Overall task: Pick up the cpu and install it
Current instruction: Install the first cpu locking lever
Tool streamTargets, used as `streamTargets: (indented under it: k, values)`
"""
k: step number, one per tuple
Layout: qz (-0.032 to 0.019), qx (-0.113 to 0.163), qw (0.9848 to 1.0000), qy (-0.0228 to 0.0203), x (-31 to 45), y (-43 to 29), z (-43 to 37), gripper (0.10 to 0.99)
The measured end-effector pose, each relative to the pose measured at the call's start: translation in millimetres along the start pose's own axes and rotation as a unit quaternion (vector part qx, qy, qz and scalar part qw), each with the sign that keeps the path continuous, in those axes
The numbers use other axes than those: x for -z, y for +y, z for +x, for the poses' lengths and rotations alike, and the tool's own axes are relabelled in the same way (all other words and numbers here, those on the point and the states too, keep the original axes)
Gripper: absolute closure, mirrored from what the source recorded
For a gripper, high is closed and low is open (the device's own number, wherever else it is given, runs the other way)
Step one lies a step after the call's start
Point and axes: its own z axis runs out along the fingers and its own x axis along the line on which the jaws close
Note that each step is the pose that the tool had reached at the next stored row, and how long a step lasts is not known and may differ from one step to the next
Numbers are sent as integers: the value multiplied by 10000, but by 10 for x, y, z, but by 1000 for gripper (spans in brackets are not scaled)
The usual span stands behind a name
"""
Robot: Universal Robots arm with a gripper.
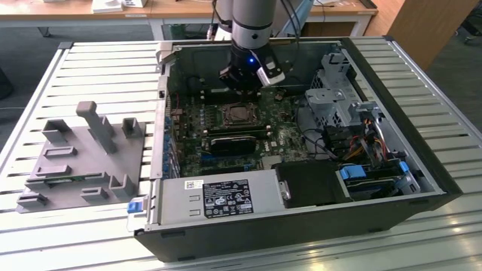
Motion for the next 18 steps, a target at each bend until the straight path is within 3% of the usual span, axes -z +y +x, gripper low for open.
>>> streamTargets:
  k: [18]
  values:
    - [17, 0, 10000, 2, -28, -1, -17, 980]
